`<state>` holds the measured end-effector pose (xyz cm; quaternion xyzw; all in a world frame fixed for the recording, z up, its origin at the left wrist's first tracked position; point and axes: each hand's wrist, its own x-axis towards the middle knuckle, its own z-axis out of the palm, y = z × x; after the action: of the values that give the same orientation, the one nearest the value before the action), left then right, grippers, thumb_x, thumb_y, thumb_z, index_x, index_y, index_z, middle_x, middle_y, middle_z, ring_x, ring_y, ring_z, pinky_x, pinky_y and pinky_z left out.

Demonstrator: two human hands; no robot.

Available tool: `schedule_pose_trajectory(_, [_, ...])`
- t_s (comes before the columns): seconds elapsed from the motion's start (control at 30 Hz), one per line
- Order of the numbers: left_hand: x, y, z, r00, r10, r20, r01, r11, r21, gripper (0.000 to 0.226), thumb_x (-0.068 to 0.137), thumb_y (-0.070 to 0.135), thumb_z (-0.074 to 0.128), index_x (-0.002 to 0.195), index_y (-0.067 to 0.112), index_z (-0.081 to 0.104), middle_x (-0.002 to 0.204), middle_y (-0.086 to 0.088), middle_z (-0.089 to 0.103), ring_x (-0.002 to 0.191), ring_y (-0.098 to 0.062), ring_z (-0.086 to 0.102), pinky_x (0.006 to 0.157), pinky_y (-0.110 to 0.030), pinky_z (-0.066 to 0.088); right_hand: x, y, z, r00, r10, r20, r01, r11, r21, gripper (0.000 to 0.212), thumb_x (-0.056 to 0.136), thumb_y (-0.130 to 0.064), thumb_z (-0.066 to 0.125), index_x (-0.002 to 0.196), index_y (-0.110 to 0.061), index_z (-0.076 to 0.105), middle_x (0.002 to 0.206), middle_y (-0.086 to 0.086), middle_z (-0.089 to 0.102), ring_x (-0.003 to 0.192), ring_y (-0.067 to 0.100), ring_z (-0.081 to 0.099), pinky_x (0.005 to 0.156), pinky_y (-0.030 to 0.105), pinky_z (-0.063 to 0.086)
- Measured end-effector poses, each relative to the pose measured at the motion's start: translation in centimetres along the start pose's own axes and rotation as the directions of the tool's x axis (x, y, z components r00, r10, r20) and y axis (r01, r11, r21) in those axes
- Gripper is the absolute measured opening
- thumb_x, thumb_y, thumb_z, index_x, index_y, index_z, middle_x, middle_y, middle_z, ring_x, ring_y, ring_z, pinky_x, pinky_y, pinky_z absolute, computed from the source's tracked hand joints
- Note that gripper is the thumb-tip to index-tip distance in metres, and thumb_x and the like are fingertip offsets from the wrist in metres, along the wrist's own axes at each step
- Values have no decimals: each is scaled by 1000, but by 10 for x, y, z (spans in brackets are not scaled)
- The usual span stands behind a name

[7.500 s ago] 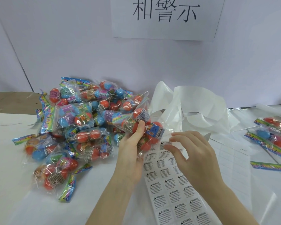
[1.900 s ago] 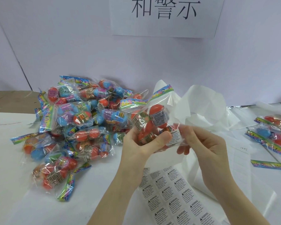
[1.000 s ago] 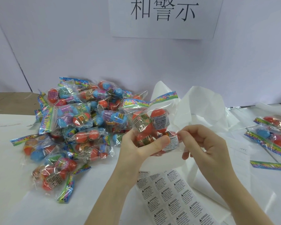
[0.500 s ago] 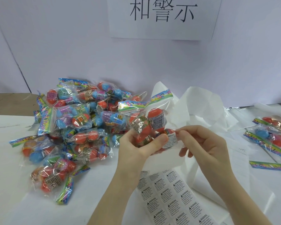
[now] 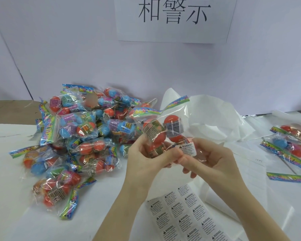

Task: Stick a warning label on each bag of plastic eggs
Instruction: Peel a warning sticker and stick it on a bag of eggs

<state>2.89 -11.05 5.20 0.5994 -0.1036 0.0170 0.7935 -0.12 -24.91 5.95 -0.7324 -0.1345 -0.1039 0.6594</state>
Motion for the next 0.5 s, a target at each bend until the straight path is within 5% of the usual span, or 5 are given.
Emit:
schedule_pose_trajectory(0.13, [0, 1, -1, 999, -5, 35, 8, 997, -73, 21, 70, 27, 70, 82, 11, 64, 66, 0, 70, 55, -11, 64, 52, -20, 51, 1, -3, -2, 997, 41, -64, -34, 994, 105, 17, 64, -25, 77, 79, -19, 74, 67, 4, 70, 52, 12, 59, 50, 19, 46])
schedule_pose_trajectory(0.23, [1, 4, -3, 998, -57, 15, 58, 995, -85, 48, 60, 28, 82, 100, 6, 68, 79, -5, 75, 66, -17, 70, 58, -23, 55, 3, -1, -5, 982, 76, -170, -44, 982, 186, 11, 63, -14, 70, 74, -12, 71, 64, 8, 70, 51, 14, 60, 50, 19, 48])
schedule_pose_trajectory(0.5, [-1, 4, 0, 998, 11, -68, -10, 1000, 19, 17, 60, 33, 67, 66, 21, 77, 63, -4, 72, 57, -13, 69, 53, -16, 50, 3, 0, -4, 974, 92, -209, -48, 977, 209, 9, 66, -19, 71, 71, -12, 72, 64, 8, 69, 54, 15, 63, 52, 20, 50])
